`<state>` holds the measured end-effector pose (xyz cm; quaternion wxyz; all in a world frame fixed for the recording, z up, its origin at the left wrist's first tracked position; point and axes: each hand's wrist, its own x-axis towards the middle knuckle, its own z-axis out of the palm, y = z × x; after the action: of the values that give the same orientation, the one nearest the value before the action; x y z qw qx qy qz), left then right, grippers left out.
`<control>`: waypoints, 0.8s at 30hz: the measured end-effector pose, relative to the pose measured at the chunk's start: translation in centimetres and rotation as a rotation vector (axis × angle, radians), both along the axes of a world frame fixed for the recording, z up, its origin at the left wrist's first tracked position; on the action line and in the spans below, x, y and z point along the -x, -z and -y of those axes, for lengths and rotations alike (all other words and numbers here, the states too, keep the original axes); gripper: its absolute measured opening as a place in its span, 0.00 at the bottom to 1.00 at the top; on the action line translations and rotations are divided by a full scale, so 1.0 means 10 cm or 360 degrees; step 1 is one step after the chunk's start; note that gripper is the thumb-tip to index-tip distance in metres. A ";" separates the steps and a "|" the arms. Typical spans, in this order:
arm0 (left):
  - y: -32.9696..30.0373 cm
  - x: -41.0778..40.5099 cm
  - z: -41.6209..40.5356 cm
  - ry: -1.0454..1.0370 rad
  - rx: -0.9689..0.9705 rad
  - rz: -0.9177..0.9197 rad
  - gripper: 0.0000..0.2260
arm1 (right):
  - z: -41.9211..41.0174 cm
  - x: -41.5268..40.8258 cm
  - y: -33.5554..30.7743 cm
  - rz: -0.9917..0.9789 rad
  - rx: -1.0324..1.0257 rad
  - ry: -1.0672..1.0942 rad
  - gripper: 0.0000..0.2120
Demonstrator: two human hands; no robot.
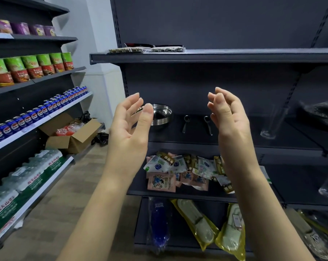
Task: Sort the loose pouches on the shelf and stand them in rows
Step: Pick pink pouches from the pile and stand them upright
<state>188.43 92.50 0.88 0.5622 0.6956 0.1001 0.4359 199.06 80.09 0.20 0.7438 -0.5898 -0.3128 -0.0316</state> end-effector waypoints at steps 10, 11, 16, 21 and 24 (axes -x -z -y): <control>-0.02 -0.66 -0.68 0.0096 0.0026 0.0080 0.11 | -0.71 -0.48 -0.07 0.0050 0.0026 0.0019 0.21; -0.02 -0.72 -0.76 0.0107 0.0028 0.0088 0.11 | -0.80 -0.54 -0.07 0.0059 0.0026 0.0020 0.19; -0.05 -0.97 -1.15 0.0163 0.0020 0.0117 0.15 | -1.26 -0.77 -0.08 0.0090 -0.0019 0.0016 0.15; -0.06 -1.24 -1.50 0.0237 -0.0028 0.0122 0.10 | -1.59 -0.93 -0.09 0.0086 -0.0034 0.0039 0.18; -0.04 -1.37 -1.64 0.0292 -0.0009 0.0144 0.11 | -1.72 -1.03 -0.06 0.0099 -0.0032 0.0084 0.13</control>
<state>202.13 108.94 1.29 0.6017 0.6831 0.0094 0.4138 209.33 97.24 0.81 0.7385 -0.5890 -0.3199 -0.0726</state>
